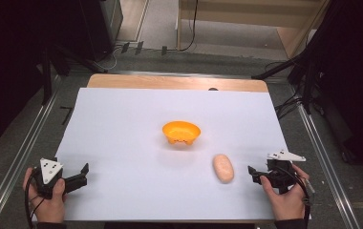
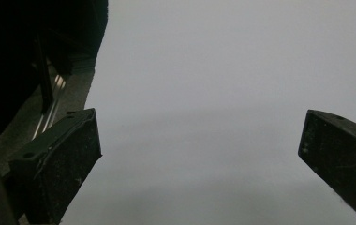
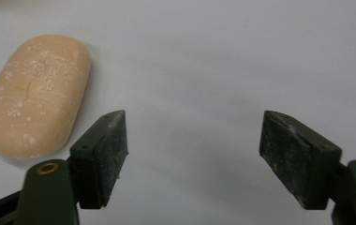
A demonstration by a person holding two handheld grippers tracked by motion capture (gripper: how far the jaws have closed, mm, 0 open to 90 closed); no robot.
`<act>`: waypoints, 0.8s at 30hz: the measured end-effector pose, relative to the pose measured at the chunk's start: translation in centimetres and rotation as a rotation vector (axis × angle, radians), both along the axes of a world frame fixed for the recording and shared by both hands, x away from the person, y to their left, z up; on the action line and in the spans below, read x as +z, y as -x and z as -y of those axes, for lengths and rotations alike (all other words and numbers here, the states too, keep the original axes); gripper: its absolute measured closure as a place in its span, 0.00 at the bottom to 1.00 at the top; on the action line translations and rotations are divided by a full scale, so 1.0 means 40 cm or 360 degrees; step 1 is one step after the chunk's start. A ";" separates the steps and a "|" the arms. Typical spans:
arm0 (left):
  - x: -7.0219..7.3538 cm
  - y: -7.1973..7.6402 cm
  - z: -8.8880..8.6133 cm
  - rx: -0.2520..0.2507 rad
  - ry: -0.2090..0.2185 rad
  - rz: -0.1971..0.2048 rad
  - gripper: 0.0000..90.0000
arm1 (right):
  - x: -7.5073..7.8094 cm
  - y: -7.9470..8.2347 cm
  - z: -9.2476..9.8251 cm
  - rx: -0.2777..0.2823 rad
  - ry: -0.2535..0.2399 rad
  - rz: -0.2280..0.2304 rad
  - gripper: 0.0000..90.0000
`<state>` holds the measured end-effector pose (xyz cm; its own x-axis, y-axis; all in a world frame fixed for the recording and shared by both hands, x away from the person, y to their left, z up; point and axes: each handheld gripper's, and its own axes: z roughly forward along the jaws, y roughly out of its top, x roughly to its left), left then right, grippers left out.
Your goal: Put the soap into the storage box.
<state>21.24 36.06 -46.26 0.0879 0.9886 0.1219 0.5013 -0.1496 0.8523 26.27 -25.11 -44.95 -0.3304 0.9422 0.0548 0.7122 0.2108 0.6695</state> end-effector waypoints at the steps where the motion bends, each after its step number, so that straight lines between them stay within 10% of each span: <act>1: 0.000 0.000 0.000 -0.0001 0.0000 0.0000 0.00 | 0.000 0.000 0.000 0.0000 0.0000 0.0000 0.27; 24: 0.000 -0.002 0.001 0.0008 -0.0009 -0.0011 0.00 | 0.030 -0.024 -0.106 -0.0025 -0.0015 0.0000 0.43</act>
<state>21.32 36.02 -46.28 0.0836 0.9884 0.1272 0.5080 -0.1520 0.8478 27.21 -20.89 -43.75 -0.3156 0.9467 0.0639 0.7154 0.1932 0.6715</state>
